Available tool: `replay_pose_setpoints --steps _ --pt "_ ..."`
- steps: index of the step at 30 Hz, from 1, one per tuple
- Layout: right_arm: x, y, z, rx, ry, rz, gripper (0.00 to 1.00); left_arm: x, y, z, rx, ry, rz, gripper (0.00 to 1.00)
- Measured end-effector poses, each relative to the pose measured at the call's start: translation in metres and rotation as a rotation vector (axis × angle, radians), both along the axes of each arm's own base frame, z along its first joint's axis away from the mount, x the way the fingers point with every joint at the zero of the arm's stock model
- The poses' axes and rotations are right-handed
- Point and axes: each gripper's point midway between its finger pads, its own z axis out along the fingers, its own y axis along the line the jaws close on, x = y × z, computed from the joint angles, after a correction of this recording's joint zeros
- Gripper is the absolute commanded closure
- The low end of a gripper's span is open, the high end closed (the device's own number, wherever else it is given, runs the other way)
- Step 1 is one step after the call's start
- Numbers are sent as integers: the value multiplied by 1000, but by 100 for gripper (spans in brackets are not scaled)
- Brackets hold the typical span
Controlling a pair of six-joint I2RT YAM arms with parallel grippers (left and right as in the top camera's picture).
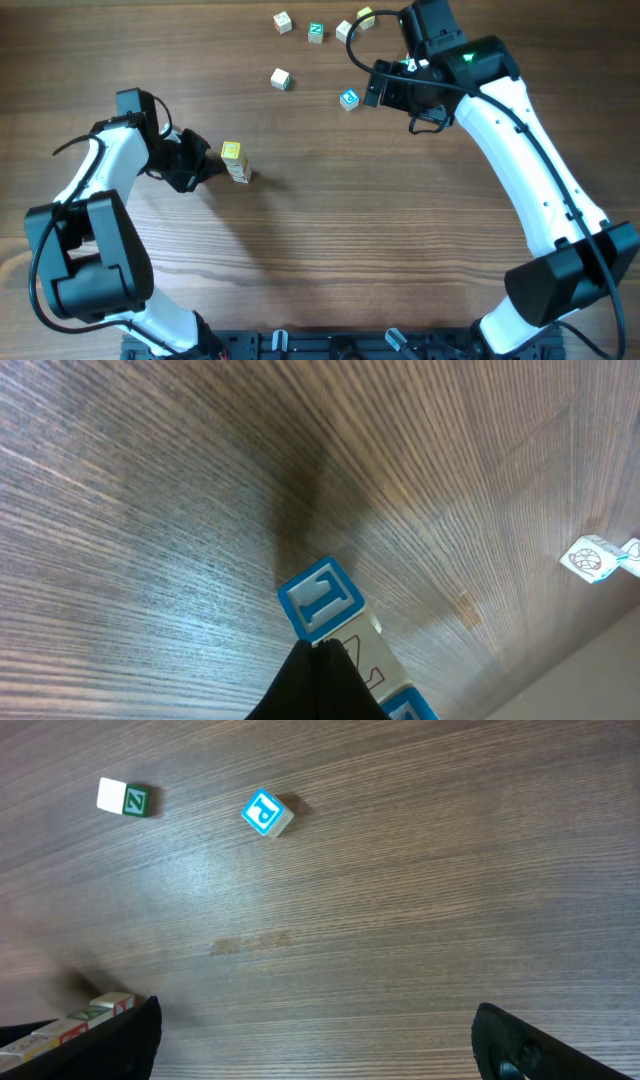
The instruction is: Form a tower
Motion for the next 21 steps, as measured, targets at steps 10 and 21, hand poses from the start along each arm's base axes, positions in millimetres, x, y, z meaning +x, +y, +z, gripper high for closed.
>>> replay_pose_setpoints --steps 10,21 --pt "-1 -1 -1 -2 6 0 1 -3 -1 0 -4 15 0 96" --pt "-2 -1 -1 -3 7 0 1 -3 -5 2 -30 12 -1 96"
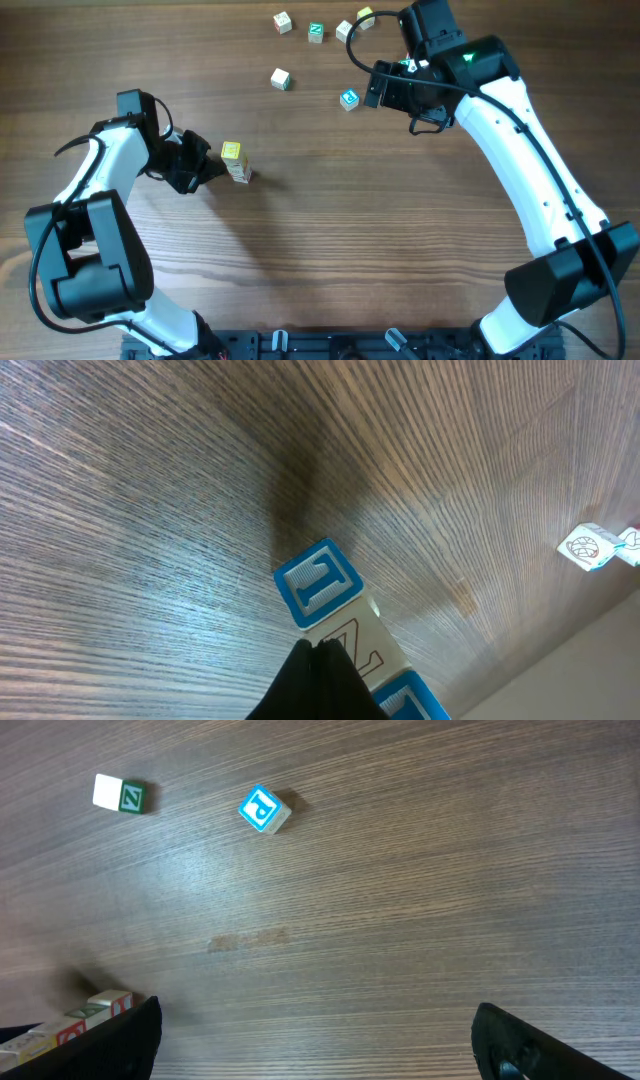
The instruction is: Form a tower
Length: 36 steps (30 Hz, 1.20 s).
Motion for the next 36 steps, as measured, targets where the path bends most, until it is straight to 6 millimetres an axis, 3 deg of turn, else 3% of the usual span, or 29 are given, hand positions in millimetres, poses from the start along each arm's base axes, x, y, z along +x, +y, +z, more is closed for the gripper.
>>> replay_pose_setpoints --steps 36 --pt "0 0 0 0 0 0 1 -6 -5 2 -28 25 -1 96"
